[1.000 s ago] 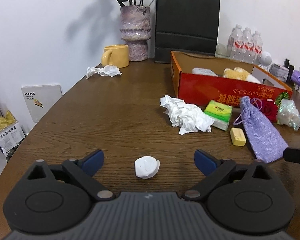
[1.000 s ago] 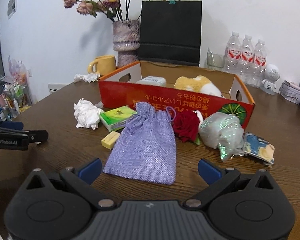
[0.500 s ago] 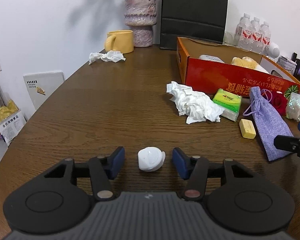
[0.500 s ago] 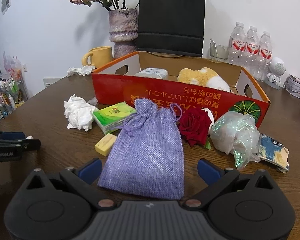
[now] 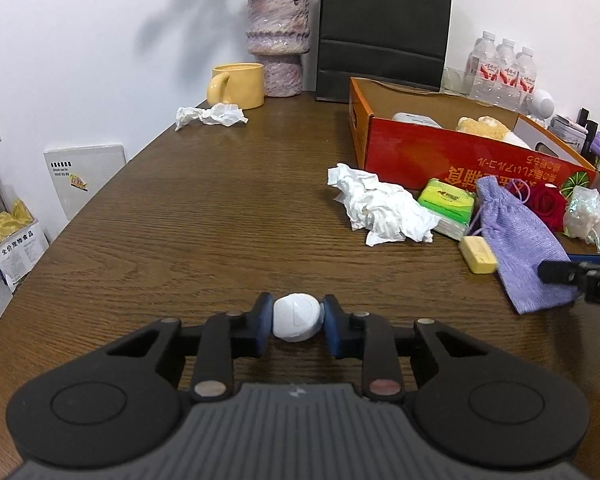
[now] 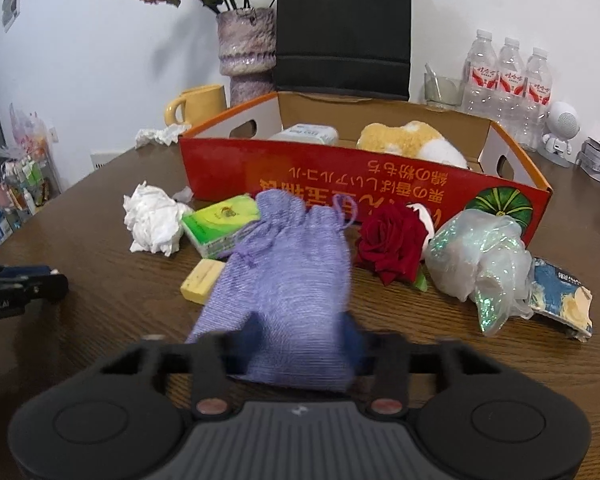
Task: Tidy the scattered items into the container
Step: 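Drop the cap in the left tool while the right tool drops the purple pouch into the box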
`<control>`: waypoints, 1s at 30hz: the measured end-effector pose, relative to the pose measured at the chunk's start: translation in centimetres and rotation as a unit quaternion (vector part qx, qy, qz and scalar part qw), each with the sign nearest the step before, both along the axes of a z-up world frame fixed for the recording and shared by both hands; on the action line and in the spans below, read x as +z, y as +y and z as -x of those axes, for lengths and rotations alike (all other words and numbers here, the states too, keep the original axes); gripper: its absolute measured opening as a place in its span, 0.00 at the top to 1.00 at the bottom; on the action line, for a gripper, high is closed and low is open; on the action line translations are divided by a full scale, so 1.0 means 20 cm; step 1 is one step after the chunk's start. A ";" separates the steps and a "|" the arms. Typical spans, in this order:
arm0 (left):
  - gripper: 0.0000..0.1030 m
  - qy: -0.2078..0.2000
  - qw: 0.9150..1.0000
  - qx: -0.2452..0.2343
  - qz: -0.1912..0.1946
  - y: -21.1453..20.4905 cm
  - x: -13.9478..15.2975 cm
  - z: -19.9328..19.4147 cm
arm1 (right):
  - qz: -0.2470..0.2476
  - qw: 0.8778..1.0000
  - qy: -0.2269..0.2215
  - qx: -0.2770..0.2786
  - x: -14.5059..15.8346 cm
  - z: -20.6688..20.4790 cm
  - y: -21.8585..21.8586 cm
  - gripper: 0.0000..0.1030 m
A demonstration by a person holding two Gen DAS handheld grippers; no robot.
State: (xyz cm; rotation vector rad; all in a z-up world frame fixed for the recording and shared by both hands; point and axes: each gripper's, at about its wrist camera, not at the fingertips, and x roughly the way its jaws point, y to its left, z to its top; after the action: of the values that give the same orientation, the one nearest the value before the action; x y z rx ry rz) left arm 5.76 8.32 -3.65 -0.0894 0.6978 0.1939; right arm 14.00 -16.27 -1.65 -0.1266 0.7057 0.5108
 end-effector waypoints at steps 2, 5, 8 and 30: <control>0.73 -0.002 1.000 0.000 -0.001 -0.01 0.00 0.01 | -0.012 1.000 0.002 0.003 0.01 0.00 -0.02 0.90; 0.73 -0.004 1.000 -0.001 0.002 -0.02 0.00 0.01 | -0.018 1.000 -0.009 0.009 0.02 0.03 -0.03 0.95; 0.73 -0.005 1.000 -0.003 0.006 -0.02 0.00 0.02 | -0.027 0.999 -0.026 0.013 0.04 0.06 -0.04 0.96; 0.73 -0.134 0.986 -0.091 -0.024 -0.29 0.55 -0.42 | -0.073 0.991 -0.114 -0.002 0.44 -0.17 -0.15 0.96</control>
State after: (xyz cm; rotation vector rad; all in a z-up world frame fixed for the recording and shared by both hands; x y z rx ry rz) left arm 14.08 2.58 7.32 -0.0047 0.4289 0.0228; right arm 17.33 -19.37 7.16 -0.0444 0.4436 0.5321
